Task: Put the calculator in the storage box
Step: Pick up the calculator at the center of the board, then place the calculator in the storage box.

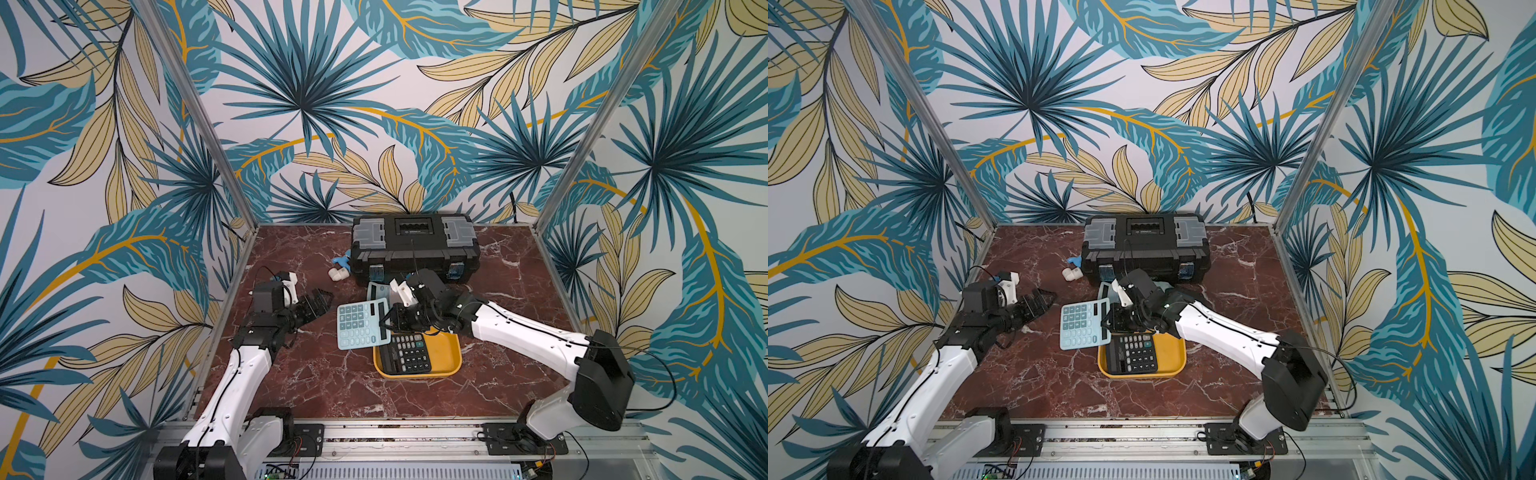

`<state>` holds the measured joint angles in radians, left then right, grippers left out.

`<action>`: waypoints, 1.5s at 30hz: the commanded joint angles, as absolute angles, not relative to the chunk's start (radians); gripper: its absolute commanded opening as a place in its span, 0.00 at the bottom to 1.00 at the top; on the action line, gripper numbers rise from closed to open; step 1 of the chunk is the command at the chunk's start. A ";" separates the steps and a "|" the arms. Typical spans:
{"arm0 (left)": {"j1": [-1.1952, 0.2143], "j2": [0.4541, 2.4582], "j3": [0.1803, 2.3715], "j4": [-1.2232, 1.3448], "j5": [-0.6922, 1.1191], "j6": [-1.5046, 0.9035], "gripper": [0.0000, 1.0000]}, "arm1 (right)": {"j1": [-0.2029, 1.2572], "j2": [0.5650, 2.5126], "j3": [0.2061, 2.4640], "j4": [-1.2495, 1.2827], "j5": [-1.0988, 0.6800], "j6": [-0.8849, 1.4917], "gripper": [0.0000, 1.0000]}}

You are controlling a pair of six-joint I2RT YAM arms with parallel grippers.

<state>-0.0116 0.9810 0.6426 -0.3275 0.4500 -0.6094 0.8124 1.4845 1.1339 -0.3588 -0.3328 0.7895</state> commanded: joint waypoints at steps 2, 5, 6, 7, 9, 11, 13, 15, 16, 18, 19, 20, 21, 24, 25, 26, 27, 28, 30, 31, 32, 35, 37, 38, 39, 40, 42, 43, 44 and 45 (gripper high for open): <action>-0.114 0.954 0.675 -0.357 0.415 -0.597 1.00 | 0.778 1.347 1.052 -0.432 -0.306 0.755 0.15; -0.173 0.947 0.673 -0.358 0.380 -0.610 1.00 | 0.756 1.250 0.986 -0.478 -0.302 0.744 0.15; -0.193 0.945 0.673 -0.357 0.370 -0.614 1.00 | 0.749 1.217 0.967 -0.491 -0.301 0.741 0.15; -0.216 0.942 0.673 -0.357 0.356 -0.619 1.00 | 0.741 1.180 0.944 -0.506 -0.304 0.734 0.15; -0.260 0.935 0.674 -0.355 0.327 -0.628 1.00 | 0.714 1.120 0.905 -0.541 -0.315 0.725 0.15; -0.304 0.931 0.678 -0.354 0.297 -0.636 1.00 | 0.670 1.065 0.864 -0.572 -0.340 0.717 0.15; -0.341 0.930 0.684 -0.356 0.273 -0.640 1.00 | 0.617 1.024 0.822 -0.591 -0.378 0.707 0.15; -0.368 0.931 0.686 -0.354 0.257 -0.641 1.00 | 0.565 0.993 0.789 -0.606 -0.416 0.693 0.15; -0.379 0.933 0.686 -0.354 0.249 -0.641 1.00 | 0.539 0.980 0.773 -0.614 -0.435 0.683 0.15; -0.391 0.940 0.686 -0.355 0.241 -0.641 1.00 | 0.502 0.970 0.755 -0.626 -0.460 0.660 0.15; -0.393 0.942 0.684 -0.355 0.238 -0.641 1.00 | 0.485 0.976 0.749 -0.635 -0.468 0.646 0.15; -0.398 0.945 0.683 -0.354 0.235 -0.642 1.00 | 0.471 0.985 0.744 -0.639 -0.477 0.635 0.15; -0.399 0.948 0.680 -0.353 0.235 -0.641 1.00 | 0.462 0.995 0.740 -0.640 -0.481 0.625 0.15; -0.404 0.953 0.675 -0.348 0.234 -0.642 1.00 | 0.441 1.041 0.738 -0.639 -0.490 0.598 0.15; -0.406 0.953 0.671 -0.343 0.236 -0.643 1.00 | 0.435 1.056 0.742 -0.638 -0.491 0.589 0.15; -0.408 0.954 0.668 -0.341 0.235 -0.643 1.00 | 0.430 1.077 0.746 -0.639 -0.492 0.580 0.15; -0.409 0.953 0.664 -0.337 0.237 -0.644 1.00 | 0.425 1.094 0.751 -0.637 -0.493 0.572 0.15; -0.409 0.954 0.661 -0.333 0.237 -0.645 1.00 | 0.421 1.116 0.759 -0.637 -0.495 0.562 0.15; -0.411 0.956 0.657 -0.328 0.239 -0.646 1.00 | 0.408 1.157 0.777 -0.638 -0.499 0.541 0.15; -0.411 0.958 0.656 -0.328 0.239 -0.646 1.00 | 0.403 1.179 0.784 -0.638 -0.504 0.530 0.15; -0.412 0.959 0.656 -0.330 0.239 -0.645 1.00 | 0.396 1.198 0.788 -0.638 -0.507 0.520 0.15; -0.412 0.959 0.653 -0.330 0.238 -0.642 1.00 | 0.381 1.252 0.796 -0.639 -0.521 0.494 0.15; -0.411 0.959 0.652 -0.331 0.237 -0.640 1.00 | 0.376 1.279 0.796 -0.638 -0.519 0.479 0.15; -0.412 0.959 0.652 -0.331 0.238 -0.640 1.00 | 0.374 1.288 0.797 -0.638 -0.517 0.474 0.16; -0.412 0.960 0.652 -0.330 0.238 -0.640 1.00 | 0.372 1.301 0.797 -0.638 -0.514 0.467 0.16; -0.412 0.961 0.652 -0.330 0.239 -0.640 1.00 | 0.370 1.311 0.797 -0.639 -0.510 0.461 0.17; -0.412 0.962 0.652 -0.328 0.238 -0.640 1.00 | 0.370 1.331 0.798 -0.640 -0.495 0.451 0.21; -0.413 0.963 0.655 -0.328 0.239 -0.640 1.00 | 0.370 1.341 0.799 -0.642 -0.485 0.445 0.23; -0.412 0.964 0.656 -0.329 0.241 -0.641 1.00 | 0.370 1.348 0.799 -0.646 -0.477 0.441 0.25; -0.414 0.964 0.657 -0.328 0.240 -0.638 1.00 | 0.369 1.354 0.801 -0.648 -0.468 0.435 0.26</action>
